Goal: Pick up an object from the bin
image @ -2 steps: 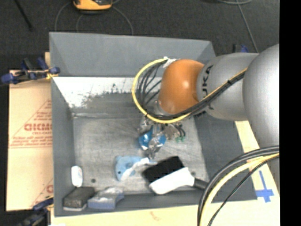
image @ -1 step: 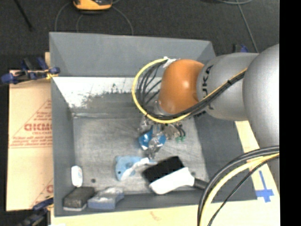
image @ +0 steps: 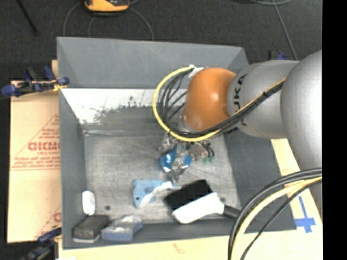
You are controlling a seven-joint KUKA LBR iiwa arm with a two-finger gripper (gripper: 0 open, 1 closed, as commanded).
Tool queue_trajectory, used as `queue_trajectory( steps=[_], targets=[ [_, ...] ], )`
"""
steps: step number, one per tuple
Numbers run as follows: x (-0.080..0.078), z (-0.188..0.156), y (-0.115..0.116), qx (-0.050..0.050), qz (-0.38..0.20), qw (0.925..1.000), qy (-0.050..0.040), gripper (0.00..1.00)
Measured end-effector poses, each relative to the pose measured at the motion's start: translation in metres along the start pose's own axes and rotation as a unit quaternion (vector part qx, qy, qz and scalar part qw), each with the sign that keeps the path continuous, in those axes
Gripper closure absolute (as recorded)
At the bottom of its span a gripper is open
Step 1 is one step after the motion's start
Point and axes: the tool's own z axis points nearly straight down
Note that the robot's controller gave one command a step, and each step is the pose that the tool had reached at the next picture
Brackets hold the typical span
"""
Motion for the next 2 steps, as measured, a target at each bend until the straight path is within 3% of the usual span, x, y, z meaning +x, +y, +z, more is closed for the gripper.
queue_trajectory(
  steps=[2],
  targets=[
    [0.002, -0.026, -0.001, 0.001, 0.0, 1.0, 0.0024, 1.0]
  ],
)
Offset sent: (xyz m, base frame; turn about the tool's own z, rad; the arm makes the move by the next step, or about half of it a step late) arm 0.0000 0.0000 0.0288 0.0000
